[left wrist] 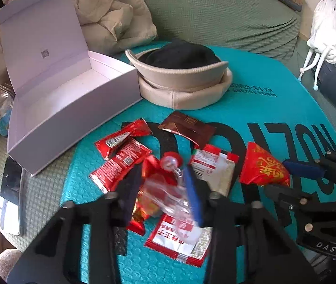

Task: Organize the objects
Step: 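Close left tool on clear plastic piece while right tool grasps red gold-print snack bag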

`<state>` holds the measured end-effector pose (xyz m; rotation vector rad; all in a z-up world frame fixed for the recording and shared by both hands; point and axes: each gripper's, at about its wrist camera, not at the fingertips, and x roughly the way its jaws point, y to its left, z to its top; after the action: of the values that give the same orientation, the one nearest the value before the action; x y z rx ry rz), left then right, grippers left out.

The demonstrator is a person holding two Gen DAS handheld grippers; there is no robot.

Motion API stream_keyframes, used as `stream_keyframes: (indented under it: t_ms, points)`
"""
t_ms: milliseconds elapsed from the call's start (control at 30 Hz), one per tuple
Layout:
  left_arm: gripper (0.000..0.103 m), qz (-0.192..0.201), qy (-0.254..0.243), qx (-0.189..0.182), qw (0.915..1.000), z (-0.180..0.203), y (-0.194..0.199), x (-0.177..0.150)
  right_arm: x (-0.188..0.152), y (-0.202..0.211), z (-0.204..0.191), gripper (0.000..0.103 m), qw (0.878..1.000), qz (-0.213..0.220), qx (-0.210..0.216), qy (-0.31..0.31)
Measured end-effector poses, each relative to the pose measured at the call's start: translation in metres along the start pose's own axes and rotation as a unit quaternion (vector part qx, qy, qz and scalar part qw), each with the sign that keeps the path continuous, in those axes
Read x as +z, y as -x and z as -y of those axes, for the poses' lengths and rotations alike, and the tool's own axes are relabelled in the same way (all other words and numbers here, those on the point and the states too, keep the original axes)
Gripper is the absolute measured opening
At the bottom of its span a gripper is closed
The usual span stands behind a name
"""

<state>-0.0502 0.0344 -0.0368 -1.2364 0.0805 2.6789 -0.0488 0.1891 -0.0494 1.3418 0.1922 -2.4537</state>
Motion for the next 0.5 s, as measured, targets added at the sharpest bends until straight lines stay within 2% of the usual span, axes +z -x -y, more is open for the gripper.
stream_keyframes:
  t_ms: [33,100,233,333,400,467,500]
  points:
    - [0.022,0.001,0.001,-0.004,1.0000,-0.001,0.002,0.000,0.000,0.000,0.000,0.042,1.000,0.000,-0.001,0.000]
    - [0.019,-0.006,0.001,-0.014,0.9999,0.000,0.002,0.000,0.000,0.001,0.000,0.042,1.000,0.000,0.000,0.000]
    - [0.019,-0.004,0.009,-0.011,0.9999,-0.004,0.008,-0.008,0.000,0.000,-0.002,0.042,1.000,-0.001,-0.004,0.001]
    - [0.022,0.002,0.015,-0.029,0.9995,-0.008,0.018,-0.011,-0.002,0.000,-0.002,0.042,1.000,-0.003,-0.003,-0.001]
    - [0.031,0.002,0.009,-0.035,0.9993,-0.006,0.025,-0.012,-0.002,0.002,-0.001,0.042,1.000,-0.001,-0.001,-0.002]
    - [0.061,-0.005,0.001,-0.034,0.9994,-0.002,0.030,-0.015,-0.002,0.004,-0.001,0.042,1.000,0.002,0.000,-0.002]
    - [0.065,-0.003,-0.004,-0.037,0.9993,0.001,0.032,-0.017,-0.001,0.005,-0.001,0.042,1.000,0.004,0.002,-0.002]
